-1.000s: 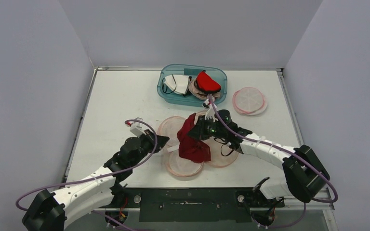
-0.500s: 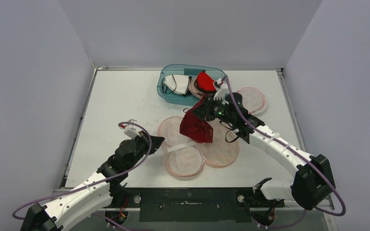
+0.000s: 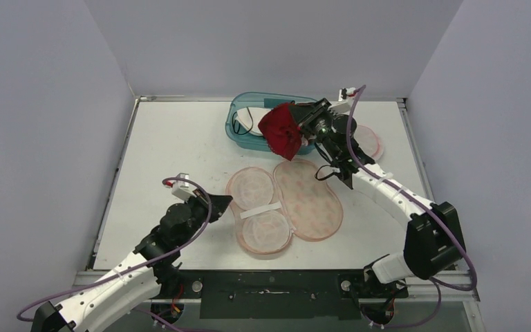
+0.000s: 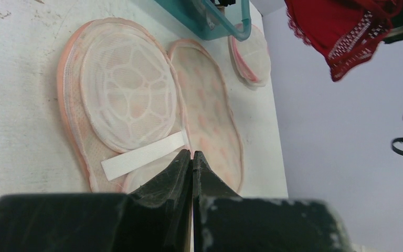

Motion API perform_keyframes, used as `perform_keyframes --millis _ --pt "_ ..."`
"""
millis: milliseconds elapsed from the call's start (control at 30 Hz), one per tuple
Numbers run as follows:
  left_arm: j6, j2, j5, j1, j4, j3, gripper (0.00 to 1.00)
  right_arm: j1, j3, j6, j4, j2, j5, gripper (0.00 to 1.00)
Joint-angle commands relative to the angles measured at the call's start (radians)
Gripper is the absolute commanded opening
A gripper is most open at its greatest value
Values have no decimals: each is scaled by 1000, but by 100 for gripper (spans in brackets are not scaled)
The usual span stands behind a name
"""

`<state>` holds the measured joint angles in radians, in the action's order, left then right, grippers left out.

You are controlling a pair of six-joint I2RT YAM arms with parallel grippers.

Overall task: Unzip the laundry bag and remove the bra
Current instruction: Pick up the bra from the laundry bag, then place the bra in the bin.

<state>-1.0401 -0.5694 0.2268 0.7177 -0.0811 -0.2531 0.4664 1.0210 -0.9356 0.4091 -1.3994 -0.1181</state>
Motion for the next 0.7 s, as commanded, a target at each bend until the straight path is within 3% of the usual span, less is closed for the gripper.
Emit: perform_keyframes --millis 0,233,667 --pt "-27 34 26 -5 -1 -8 0 -16 71 -134 244 -106 185 5" --pt "-51 72 47 -3 13 15 0 -19 146 -198 425 -276 311 5" --pt "-151 124 134 -1 64 71 0 4 316 -228 450 -481 550 5"
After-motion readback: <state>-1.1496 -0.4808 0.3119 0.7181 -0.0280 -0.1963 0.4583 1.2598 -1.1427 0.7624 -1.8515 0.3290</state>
